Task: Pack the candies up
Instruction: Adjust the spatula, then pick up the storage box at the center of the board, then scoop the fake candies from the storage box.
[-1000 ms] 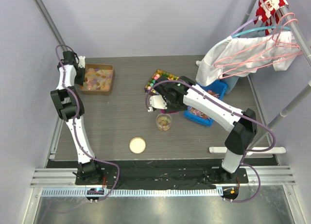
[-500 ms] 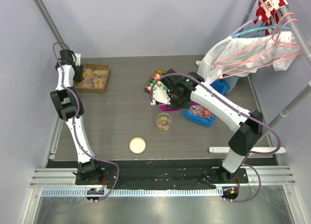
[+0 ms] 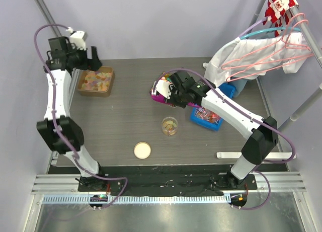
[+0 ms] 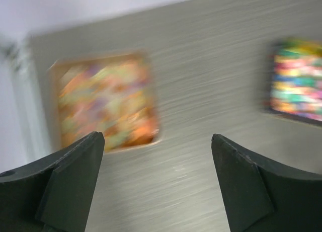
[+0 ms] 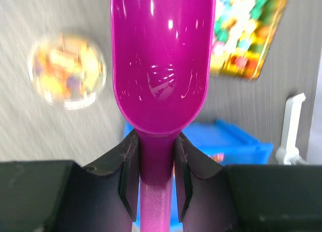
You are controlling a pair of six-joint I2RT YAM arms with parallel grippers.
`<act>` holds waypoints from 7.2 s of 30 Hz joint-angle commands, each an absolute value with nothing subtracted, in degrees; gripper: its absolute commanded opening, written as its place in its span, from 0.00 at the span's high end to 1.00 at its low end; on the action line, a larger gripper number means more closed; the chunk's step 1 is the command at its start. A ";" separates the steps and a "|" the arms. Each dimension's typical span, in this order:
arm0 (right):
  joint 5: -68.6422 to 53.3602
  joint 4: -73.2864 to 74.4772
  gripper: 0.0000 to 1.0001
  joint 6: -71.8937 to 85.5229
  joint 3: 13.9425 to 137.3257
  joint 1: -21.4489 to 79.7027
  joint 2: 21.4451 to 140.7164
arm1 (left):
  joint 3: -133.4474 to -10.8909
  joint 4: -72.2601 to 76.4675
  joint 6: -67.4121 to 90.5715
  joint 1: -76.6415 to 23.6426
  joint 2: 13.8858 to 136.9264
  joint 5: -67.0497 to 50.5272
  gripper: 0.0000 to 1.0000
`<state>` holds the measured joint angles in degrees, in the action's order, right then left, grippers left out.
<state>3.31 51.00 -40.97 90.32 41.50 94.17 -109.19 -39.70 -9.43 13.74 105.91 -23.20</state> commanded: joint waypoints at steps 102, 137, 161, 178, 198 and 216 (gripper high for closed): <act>4.57 33.05 0.99 -33.93 82.00 36.13 80.68 | -113.45 -35.58 3.70 -9.84 123.74 -52.76 0.21; -1.58 35.59 0.99 -30.58 85.69 32.43 79.54 | -130.17 -42.09 -18.63 -23.20 144.93 -2.63 0.37; 7.99 45.44 0.99 -35.86 91.75 33.66 86.82 | -117.26 -39.83 -15.74 -18.37 126.23 2.37 1.00; 28.91 46.41 0.99 -47.46 104.05 43.77 107.65 | -106.09 -33.58 -12.13 -18.19 118.57 0.27 1.00; 36.12 46.06 0.99 -64.33 111.53 46.41 121.54 | -104.15 -33.84 -10.63 -18.98 115.58 -3.60 1.00; 16.18 59.94 0.99 -60.47 120.68 46.06 125.95 | -101.16 -33.75 -10.55 -20.21 113.03 -4.57 1.00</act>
